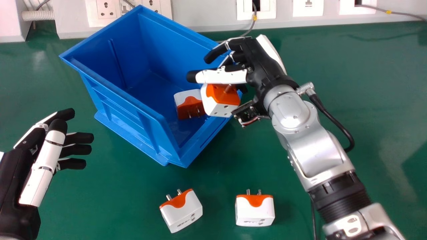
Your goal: Pick all objects and put in blue box
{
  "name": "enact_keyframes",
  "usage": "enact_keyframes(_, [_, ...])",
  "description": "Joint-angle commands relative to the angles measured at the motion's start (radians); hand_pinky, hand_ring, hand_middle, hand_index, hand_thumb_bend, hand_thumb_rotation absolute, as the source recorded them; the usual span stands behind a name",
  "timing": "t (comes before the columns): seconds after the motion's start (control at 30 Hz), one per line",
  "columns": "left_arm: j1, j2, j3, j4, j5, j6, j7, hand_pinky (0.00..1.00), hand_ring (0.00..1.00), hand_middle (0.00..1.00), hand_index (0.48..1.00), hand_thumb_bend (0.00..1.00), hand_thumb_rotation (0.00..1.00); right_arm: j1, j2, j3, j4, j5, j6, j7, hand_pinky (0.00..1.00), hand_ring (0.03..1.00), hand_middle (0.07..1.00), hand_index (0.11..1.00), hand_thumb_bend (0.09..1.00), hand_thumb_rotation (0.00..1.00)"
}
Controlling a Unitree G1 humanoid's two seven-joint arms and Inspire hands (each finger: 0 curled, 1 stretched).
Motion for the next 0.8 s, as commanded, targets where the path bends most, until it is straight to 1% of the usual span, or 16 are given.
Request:
enact_keyframes(0.0, [0.007,-0.002,-0.001,-0.026,0.007,-0.018,0.006,0.6,0.65,0.66,0.818,0.39,0.86,-0.074,0.017,0.006,0.024,-0.015,-0.053,-0.02,0.02,0.057,0.112,0.47,0.484,0.15])
enact_keyframes(0.1, [0.01,-0.005,-0.002,-0.025,0.004,-0.019,0.007,0.6,0.65,0.66,0.818,0.39,0.86,-0.112,0.031,0.014,0.09,-0.02,-0.089,-0.027,0.02,0.059,0.114,0.47,0.484,0.15])
enact_keyframes(0.13, [0.011,-0.006,-0.003,-0.029,0.004,-0.017,0.008,0.6,0.65,0.66,0.818,0.39,0.86,-0.125,0.036,0.017,0.112,-0.023,-0.099,-0.029,0.03,0.06,0.115,0.47,0.484,0.15])
enact_keyframes(0.3, [0.021,-0.011,-0.012,-0.057,0.005,-0.002,0.015,0.59,0.65,0.66,0.818,0.39,0.86,-0.195,0.063,0.025,0.219,-0.041,-0.137,-0.043,0.03,0.064,0.118,0.47,0.484,0.15])
enact_keyframes(0.4, [0.029,-0.015,-0.013,-0.073,0.0,0.005,0.015,0.59,0.65,0.66,0.818,0.39,0.86,-0.243,0.079,0.039,0.289,-0.063,-0.149,-0.061,0.04,0.07,0.124,0.47,0.484,0.15])
enact_keyframes(0.47, [0.032,-0.018,-0.015,-0.077,0.0,0.006,0.016,0.59,0.65,0.66,0.819,0.39,0.86,-0.275,0.088,0.051,0.336,-0.076,-0.155,-0.075,0.05,0.085,0.138,0.47,0.484,0.15])
enact_keyframes(0.53, [0.037,-0.022,-0.02,-0.083,0.0,0.005,0.016,0.59,0.65,0.66,0.819,0.39,0.86,-0.304,0.101,0.053,0.38,-0.083,-0.163,-0.085,0.12,0.155,0.196,0.47,0.485,0.15])
enact_keyframes(0.57, [0.039,-0.023,-0.02,-0.085,0.0,0.004,0.015,0.59,0.65,0.66,0.82,0.39,0.86,-0.313,0.105,0.052,0.395,-0.085,-0.168,-0.089,0.14,0.177,0.219,0.47,0.485,0.15])
enact_keyframes(0.67, [0.048,-0.03,-0.029,-0.088,0.004,-0.003,0.014,0.59,0.65,0.66,0.82,0.39,0.86,-0.35,0.125,0.056,0.466,-0.092,-0.19,-0.105,0.16,0.2,0.246,0.469,0.485,0.15])
enact_keyframes(0.73, [0.05,-0.032,-0.032,-0.087,0.005,-0.007,0.013,0.59,0.65,0.66,0.82,0.39,0.86,-0.367,0.134,0.055,0.501,-0.09,-0.206,-0.115,0.16,0.205,0.254,0.469,0.485,0.15])
enact_keyframes(0.77, [0.053,-0.034,-0.036,-0.09,0.008,-0.008,0.014,0.59,0.65,0.66,0.82,0.39,0.86,-0.375,0.138,0.056,0.52,-0.091,-0.217,-0.122,0.16,0.205,0.254,0.469,0.485,0.15])
